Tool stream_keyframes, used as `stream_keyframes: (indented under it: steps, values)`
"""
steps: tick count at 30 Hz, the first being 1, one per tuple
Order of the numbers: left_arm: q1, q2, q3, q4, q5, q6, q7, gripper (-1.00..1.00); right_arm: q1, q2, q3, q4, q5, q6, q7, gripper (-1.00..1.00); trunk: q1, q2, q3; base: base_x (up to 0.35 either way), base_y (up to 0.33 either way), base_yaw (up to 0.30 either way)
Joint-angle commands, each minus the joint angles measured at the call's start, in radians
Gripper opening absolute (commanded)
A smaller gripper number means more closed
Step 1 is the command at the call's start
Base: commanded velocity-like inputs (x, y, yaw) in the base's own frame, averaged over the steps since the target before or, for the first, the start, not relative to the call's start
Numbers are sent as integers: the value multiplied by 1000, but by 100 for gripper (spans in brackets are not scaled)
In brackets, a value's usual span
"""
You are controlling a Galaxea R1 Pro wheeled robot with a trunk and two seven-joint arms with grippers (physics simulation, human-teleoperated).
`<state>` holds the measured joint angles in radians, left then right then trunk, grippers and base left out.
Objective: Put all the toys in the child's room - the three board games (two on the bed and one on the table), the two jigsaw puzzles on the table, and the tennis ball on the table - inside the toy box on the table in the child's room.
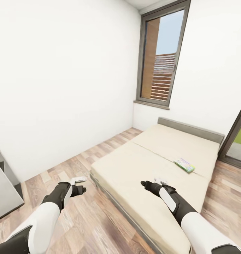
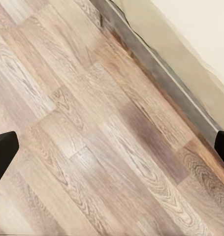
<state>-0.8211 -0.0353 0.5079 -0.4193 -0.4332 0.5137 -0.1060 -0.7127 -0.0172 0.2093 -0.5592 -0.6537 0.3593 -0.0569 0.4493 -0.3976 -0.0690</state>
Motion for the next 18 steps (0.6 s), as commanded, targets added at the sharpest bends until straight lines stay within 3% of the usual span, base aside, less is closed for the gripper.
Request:
stream_keyframes:
  steps: [1, 6, 18]
  values:
    - [-1, -1, 7, -3, -11, 5, -8, 100, -1, -2, 7, -2, -8, 3, -6, 100, 1, -2, -2, -1, -262, 241]
    - [-1, -1, 7, -3, -11, 5, -8, 100, -1, -1, 7, -2, -8, 3, -6, 100, 1, -2, -2, 0, -180, 272]
    - [-1, -1, 7, -3, -10, 5, -8, 100, -1, 0, 7, -2, -7, 3, -6, 100, 1, -2, -2, 0, -37, 287]
